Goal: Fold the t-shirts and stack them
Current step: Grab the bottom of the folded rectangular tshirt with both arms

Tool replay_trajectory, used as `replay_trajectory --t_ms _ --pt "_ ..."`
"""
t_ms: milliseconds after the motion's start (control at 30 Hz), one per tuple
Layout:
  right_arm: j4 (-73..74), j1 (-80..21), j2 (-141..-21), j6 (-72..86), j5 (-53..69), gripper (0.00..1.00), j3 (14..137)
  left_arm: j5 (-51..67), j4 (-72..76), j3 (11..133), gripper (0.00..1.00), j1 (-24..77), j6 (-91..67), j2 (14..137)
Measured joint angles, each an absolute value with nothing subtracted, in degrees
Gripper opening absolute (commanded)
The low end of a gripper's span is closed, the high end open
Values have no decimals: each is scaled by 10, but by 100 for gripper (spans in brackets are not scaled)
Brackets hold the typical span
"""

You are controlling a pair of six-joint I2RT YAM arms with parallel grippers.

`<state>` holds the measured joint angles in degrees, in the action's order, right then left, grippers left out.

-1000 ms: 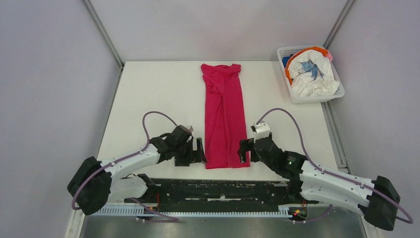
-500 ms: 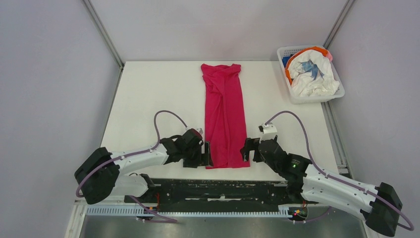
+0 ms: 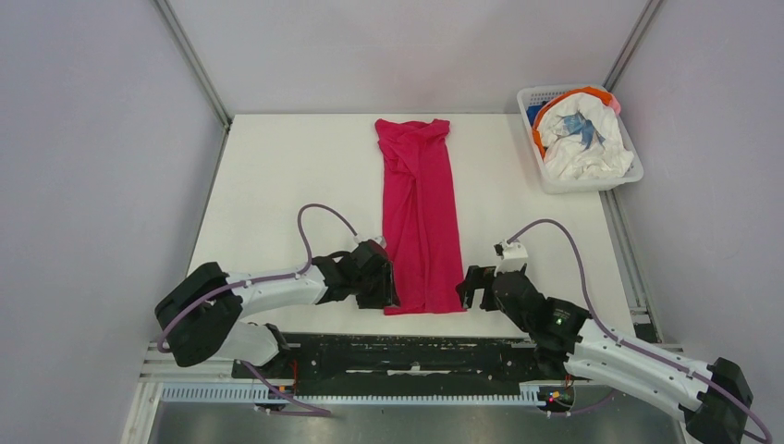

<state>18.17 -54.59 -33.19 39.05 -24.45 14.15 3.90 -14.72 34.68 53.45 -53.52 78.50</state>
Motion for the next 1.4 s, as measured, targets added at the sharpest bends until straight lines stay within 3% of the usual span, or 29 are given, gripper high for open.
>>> replay_trajectory --t_ms 100,333,667,800,900,967,1400 --pt "185 -545 -321 394 -244 99 139 34 -145 347 49 535 -537 788" --pt "180 -545 -336 392 -208 99 131 18 -145 345 21 535 -548 792" --pt "135 -545 -429 392 -123 65 128 16 -141 333 13 541 -561 787" --pt "98 -545 -449 399 -119 41 119 11 -147 328 11 553 -572 778" --pt "77 -545 -455 407 -108 22 109 5 -151 323 2 560 -581 772" --pt "69 -551 -453 410 -100 1 103 1 -154 319 2 565 -588 766" --pt "86 -621 -352 418 -68 0 68 -12 -234 299 2 609 -606 652"
